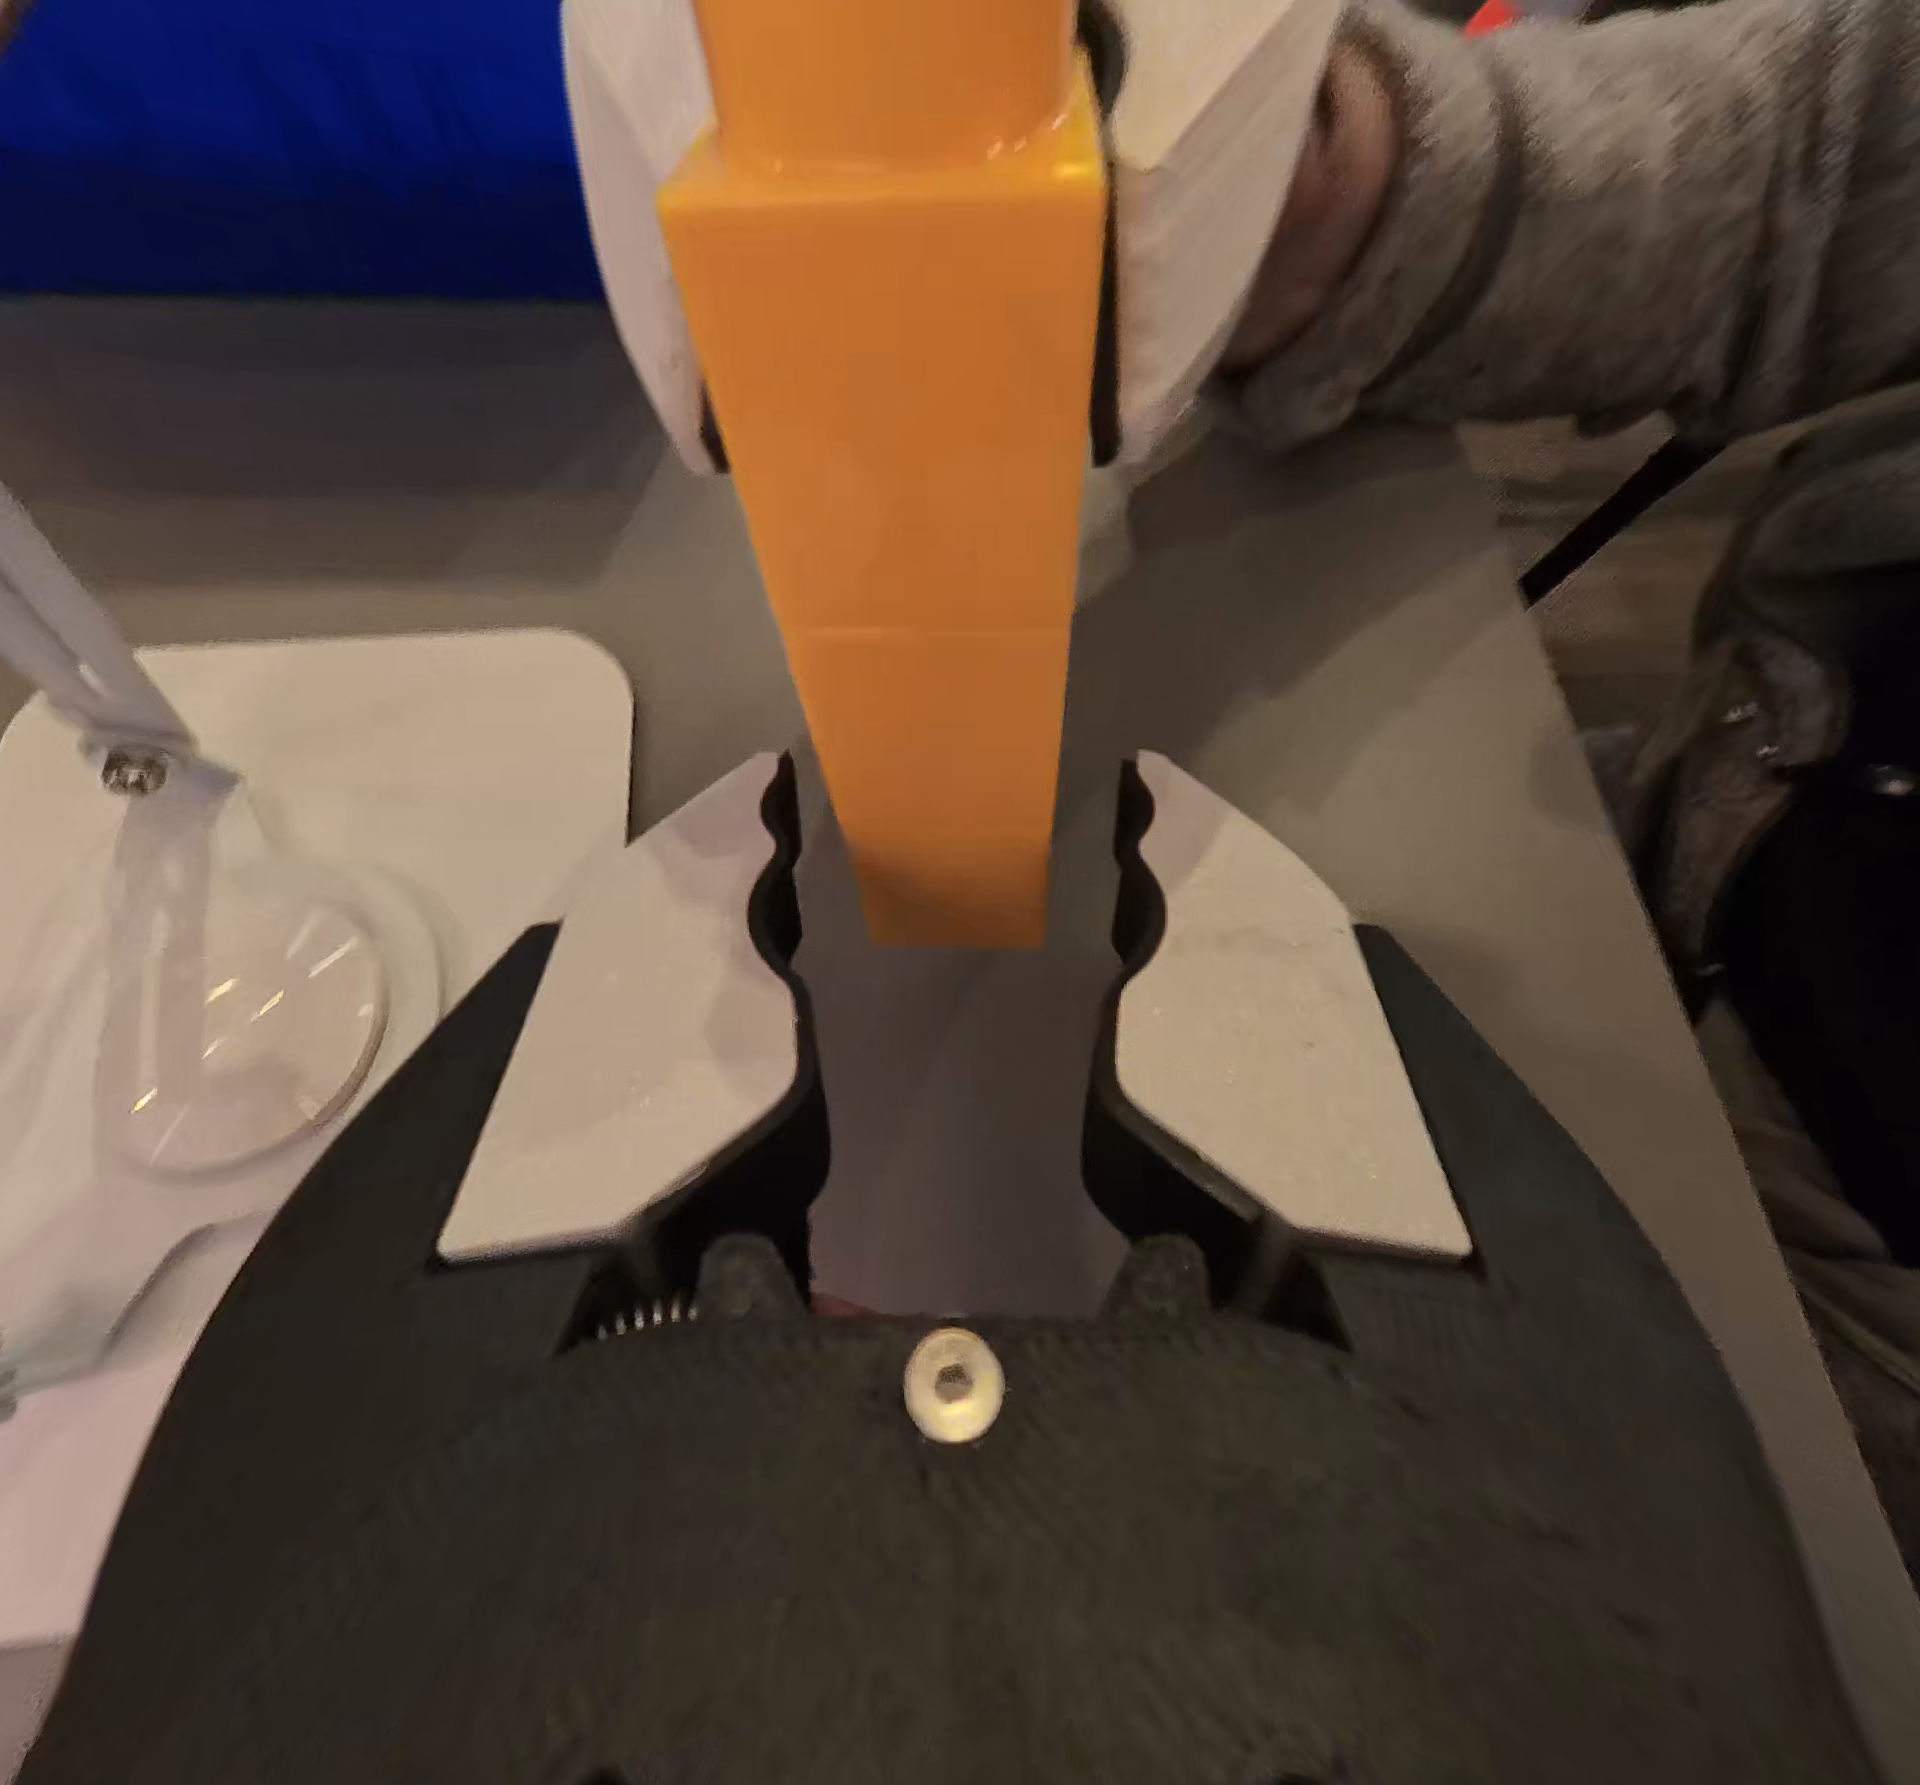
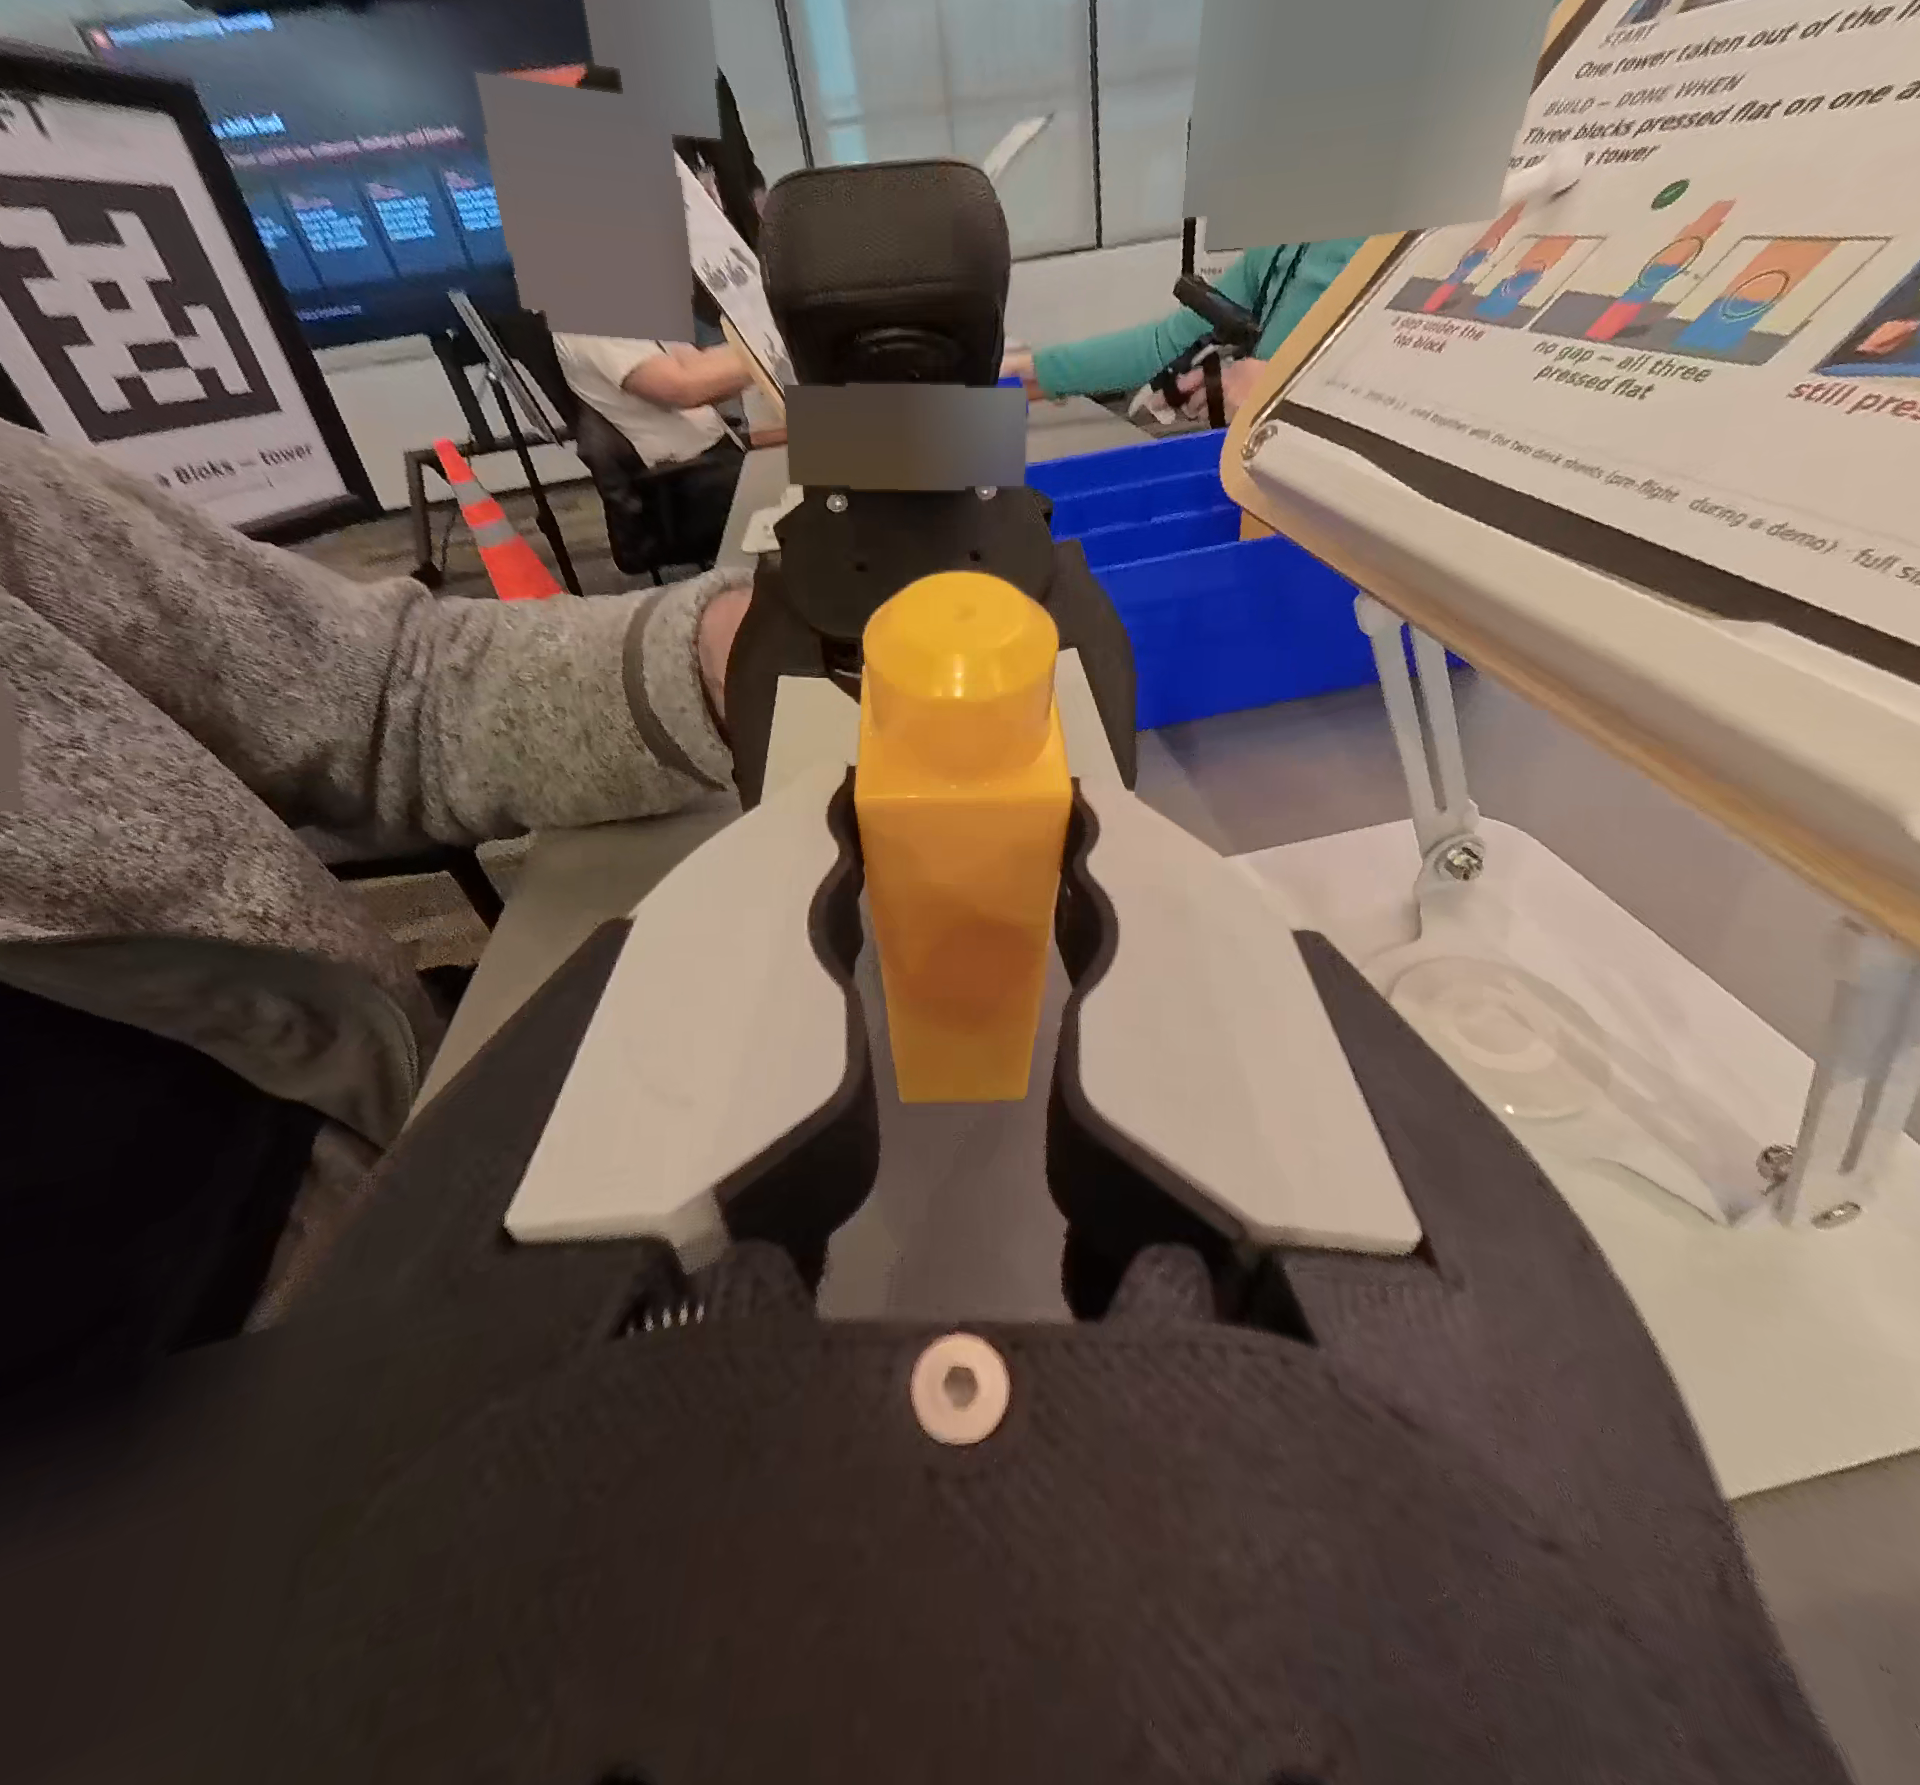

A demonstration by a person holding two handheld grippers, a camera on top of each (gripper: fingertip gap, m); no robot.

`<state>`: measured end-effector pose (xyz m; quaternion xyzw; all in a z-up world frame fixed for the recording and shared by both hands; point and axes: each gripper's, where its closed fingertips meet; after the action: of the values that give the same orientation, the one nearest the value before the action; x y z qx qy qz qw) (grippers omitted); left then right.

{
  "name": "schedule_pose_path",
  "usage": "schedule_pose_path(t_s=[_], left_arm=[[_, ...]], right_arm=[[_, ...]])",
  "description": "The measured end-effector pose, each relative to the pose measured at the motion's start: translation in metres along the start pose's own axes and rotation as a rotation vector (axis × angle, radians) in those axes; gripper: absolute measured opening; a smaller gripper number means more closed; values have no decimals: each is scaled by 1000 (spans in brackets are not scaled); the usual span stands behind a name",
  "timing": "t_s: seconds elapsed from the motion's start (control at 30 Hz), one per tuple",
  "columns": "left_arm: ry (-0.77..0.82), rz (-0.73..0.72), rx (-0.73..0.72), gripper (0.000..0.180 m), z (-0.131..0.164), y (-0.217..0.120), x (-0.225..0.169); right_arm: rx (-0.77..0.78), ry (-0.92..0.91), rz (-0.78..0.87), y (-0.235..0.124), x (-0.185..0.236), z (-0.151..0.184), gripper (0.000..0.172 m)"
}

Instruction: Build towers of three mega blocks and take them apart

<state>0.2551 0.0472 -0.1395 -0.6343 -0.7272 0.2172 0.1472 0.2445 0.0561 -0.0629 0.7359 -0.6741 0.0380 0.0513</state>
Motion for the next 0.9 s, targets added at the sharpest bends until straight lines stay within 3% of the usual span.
schedule_pose_path(t_s=[0.1,0.17,0.67,0.73,0.8,0.9], left_arm=[[-12,15,-33,52,-6,1,-2],[-20,50,-67,37,-10,1,-7],[2,21,-69,36,-9,1,-7],[25,-21,34,36,10,5,-1],[-19,25,-34,36,5,9,-8],[18,-9,9,36,5,10,-4]], right_arm=[[-10,-13,-21,1,4,-1,36],[-11,-33,-31,3,8,-2,37],[-10,-65,-32,3,13,-4,37],[-115,-21,-27,-6,11,-22,37],[-127,-62,23,-18,4,-31,37],[-142,-92,32,-24,7,-37,37]])
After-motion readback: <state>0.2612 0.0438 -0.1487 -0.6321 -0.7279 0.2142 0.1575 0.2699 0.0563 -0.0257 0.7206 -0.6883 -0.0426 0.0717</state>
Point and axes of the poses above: each gripper's, where its closed fingertips meet, y out along the fingers, z out of its underside, x = y × z across the jaws, and after that the axes turned 5 degrees about -x, right-handed
